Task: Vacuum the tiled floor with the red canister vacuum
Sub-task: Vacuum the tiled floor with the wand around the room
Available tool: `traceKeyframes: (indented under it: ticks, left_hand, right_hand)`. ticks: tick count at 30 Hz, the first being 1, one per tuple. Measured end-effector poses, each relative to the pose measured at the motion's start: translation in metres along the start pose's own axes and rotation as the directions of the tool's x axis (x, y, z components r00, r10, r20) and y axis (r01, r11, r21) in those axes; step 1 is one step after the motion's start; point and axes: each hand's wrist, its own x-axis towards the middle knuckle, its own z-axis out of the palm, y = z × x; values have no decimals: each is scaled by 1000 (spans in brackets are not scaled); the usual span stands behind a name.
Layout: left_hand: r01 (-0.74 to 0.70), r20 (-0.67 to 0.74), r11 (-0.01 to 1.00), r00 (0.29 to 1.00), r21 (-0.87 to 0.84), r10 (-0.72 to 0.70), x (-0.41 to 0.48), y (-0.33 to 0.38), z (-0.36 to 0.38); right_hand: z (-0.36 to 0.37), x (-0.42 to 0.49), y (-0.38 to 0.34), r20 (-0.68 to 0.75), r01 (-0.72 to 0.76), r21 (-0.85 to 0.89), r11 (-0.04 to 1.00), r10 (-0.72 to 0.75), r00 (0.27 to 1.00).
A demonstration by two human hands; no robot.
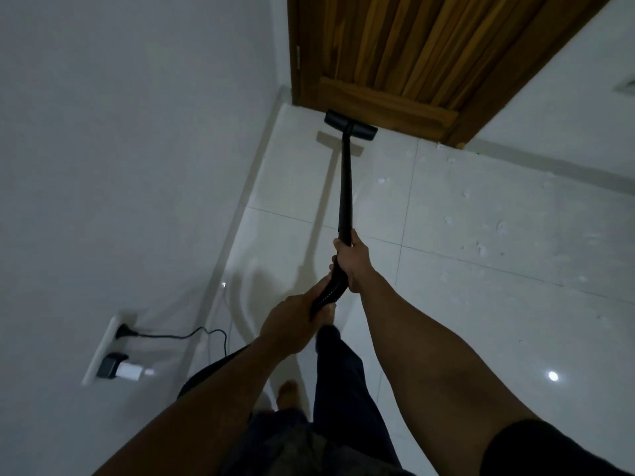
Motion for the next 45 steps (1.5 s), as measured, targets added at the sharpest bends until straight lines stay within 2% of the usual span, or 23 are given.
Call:
traceKeyframes:
  ticks: [10, 15, 26, 33, 45]
  left_hand:
    - [-51, 66, 998, 997, 43, 48, -148, -5, 53]
    - [-109, 61, 994, 992, 10, 108, -213, -14, 101]
    - [-96, 25, 989, 995, -109, 100, -398, -4, 230]
    - [-62, 78, 981, 994, -183, 77, -508, -3, 293]
    - [-110, 127, 986, 984, -128, 126, -663, -62, 365]
  right_hand:
    - [-30, -129, 110, -30, 16, 27, 1000, -15, 999]
    - [-55, -182, 168, -35, 9, 17, 1000, -8, 999]
    - [-124, -331, 324, 1, 21, -18, 1000, -21, 1000]
    - [-154, -411, 422, -9, -22, -65, 998, 21, 1000]
    - [-152, -521, 580, -39, -101, -50, 994, 99, 994]
